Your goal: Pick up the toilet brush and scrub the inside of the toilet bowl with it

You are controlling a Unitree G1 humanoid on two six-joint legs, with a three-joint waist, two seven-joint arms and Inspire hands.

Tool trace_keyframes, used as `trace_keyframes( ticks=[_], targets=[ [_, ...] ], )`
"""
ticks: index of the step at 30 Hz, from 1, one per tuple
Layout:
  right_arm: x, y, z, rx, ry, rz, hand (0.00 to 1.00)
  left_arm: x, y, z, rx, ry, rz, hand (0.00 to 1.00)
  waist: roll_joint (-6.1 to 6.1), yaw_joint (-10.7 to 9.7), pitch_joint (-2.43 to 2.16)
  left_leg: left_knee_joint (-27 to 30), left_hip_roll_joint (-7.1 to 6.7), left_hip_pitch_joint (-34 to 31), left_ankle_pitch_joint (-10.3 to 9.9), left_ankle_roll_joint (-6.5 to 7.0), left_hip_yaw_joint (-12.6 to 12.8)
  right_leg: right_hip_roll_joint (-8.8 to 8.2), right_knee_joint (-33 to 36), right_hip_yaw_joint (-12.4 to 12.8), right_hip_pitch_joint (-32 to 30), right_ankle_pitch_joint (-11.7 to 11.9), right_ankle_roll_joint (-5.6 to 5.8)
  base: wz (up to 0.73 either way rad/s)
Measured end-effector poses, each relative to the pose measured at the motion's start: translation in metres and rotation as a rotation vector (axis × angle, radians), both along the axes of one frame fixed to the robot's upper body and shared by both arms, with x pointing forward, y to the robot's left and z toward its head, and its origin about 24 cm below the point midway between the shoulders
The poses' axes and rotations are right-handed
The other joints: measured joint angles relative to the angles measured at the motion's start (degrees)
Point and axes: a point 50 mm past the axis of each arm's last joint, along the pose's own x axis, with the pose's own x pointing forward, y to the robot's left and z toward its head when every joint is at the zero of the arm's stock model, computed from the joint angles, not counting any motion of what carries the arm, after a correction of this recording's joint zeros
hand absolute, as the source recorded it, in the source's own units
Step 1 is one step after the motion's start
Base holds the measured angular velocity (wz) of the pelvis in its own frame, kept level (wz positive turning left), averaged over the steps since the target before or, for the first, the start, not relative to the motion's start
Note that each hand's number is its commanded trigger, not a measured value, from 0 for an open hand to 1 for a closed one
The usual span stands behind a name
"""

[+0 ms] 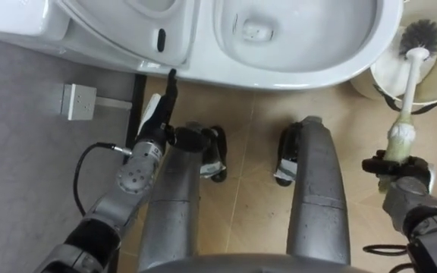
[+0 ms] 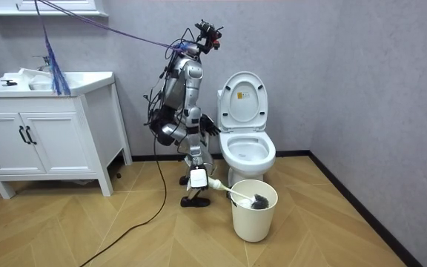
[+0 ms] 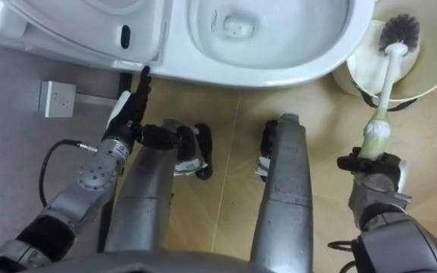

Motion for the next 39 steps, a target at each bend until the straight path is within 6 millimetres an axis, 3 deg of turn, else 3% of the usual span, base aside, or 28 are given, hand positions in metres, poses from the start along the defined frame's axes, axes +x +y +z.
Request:
trace_keyframes(
  ticks=[5,10,15,20,25,27,31,35,39],
  targets=[
    [-0.006,0.001,-0.004,0.034,-0.001,-0.031,1.00,-0.008,0.004,-0.011,0.013,0.064,0.014,0.00,-0.60,-1.6,-0.03,-4.6,-0.03,5.6,0.3,0.50,0.0,0.77,-5.1,-0.6,5.9,1.0,0.17,-0.08],
    [-0.012,0.000,-0.006,0.058,-0.006,-0.071,1.00,-0.019,0.009,-0.023,0.031,0.124,0.022,0.00,-0.75,-1.8,-0.15,-11.8,1.03,14.1,1.0,0.67,-0.1,2.11,-14.0,-2.1,15.2,2.9,0.68,-0.15],
    [-0.020,0.000,-0.010,0.085,-0.009,-0.132,1.00,-0.029,0.020,-0.032,0.053,0.177,0.050,0.00,-0.80,-1.7,-0.26,-20.2,0.59,23.6,2.5,1.20,-0.2,2.28,-23.2,-3.6,25.5,4.5,1.92,0.02],
    [-0.037,0.005,-0.019,0.114,0.014,-0.176,1.00,-0.043,0.037,-0.043,0.075,0.235,0.107,0.00,-1.51,-1.7,-0.77,-26.5,-0.36,32.9,3.3,1.59,-0.5,1.90,-29.5,-4.8,35.1,5.0,3.03,0.10],
    [-0.061,0.014,-0.031,0.125,0.092,-0.122,1.00,-0.067,0.054,-0.053,0.136,0.303,0.132,0.00,-2.19,-1.5,-1.35,-32.6,-0.21,42.6,3.8,1.28,-1.3,2.76,-37.1,-6.4,45.8,6.0,3.58,0.02],
    [-0.070,0.017,-0.034,0.110,0.131,-0.067,1.00,-0.081,0.058,-0.058,0.139,0.342,0.128,0.00,-2.63,-1.7,-1.79,-36.4,-0.21,47.0,4.8,1.17,-2.1,3.32,-41.8,-7.6,51.1,7.3,3.75,0.09],
    [-0.082,0.019,-0.038,0.064,0.196,0.043,1.00,-0.101,0.065,-0.062,0.154,0.381,0.133,0.00,-3.24,-1.5,-2.08,-41.1,0.00,53.0,6.0,0.91,-3.2,4.77,-48.7,-8.2,58.3,9.8,4.12,0.07],
    [-0.098,0.021,-0.041,0.022,0.265,0.142,1.00,-0.124,0.074,-0.065,0.148,0.422,0.186,0.00,-4.62,-0.9,-2.59,-45.6,-0.31,59.8,6.6,0.92,-3.2,4.94,-53.1,-8.6,64.7,10.5,4.54,0.00],
    [-0.109,0.022,-0.043,0.001,0.309,0.199,1.00,-0.137,0.082,-0.066,0.169,0.445,0.216,0.00,-5.30,-0.2,-2.45,-47.2,-0.46,63.4,6.9,0.84,-4.4,5.02,-56.6,-11.0,70.1,11.0,4.72,0.21]
  ],
)
